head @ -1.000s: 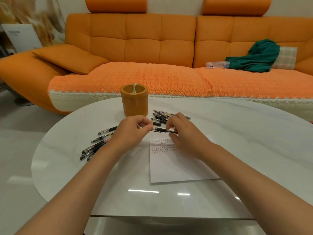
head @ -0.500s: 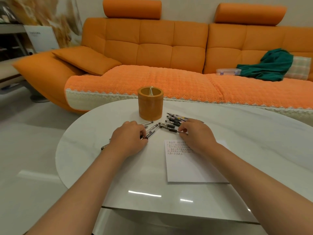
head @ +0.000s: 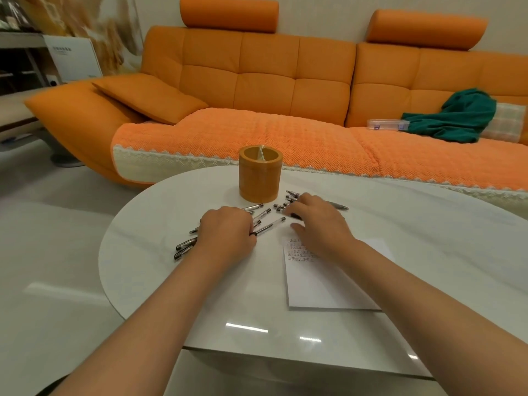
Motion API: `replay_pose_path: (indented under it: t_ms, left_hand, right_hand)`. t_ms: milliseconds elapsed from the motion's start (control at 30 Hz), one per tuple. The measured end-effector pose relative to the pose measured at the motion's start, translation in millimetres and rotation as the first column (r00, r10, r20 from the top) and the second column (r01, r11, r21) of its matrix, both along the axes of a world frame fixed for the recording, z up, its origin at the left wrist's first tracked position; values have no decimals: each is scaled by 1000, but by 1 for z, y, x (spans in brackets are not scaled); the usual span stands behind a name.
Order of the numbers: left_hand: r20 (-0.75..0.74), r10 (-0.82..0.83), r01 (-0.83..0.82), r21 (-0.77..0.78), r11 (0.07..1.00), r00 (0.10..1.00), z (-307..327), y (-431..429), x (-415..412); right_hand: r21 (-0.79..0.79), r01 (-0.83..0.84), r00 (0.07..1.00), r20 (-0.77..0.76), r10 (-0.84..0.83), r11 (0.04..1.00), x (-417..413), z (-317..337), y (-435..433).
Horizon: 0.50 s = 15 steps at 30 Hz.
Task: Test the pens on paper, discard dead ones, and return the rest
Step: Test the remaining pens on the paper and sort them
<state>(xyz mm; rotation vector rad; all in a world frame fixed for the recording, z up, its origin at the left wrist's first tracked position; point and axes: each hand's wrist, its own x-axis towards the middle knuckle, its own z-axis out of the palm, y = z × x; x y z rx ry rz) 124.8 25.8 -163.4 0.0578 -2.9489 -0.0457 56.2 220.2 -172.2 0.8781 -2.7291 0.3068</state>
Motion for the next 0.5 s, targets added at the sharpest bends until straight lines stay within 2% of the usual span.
replay_pose_path:
  t_ms: [100,200,267,333,433,500]
  left_hand:
    - [-32,-6,6,2,1000,999,7,4,2]
    - [-142,-38,53,100,994,989,11,5,6]
    - [-204,-77,110,157,981,976,11,6,9]
    - [-229,-117,167,214,963,966,10,7,11]
    - [-208,-139,202,326,923,968,7,10,11]
    - [-151,-120,169,368,914,981,6,13,11]
  right_hand:
    - [-52,-144,988,52,146,988,13,2,-14]
    - [-3,-212,977,16,212,977,20,2,-20]
    - [36,-212,977,-33,213,977,22,5,-19]
    - [-2,-212,977,1,212,977,23,10,-16]
    - [-82,-177,979,88,184,981,26,17,-6]
    - [-73,-129,987,86,135,989,27,19,4]
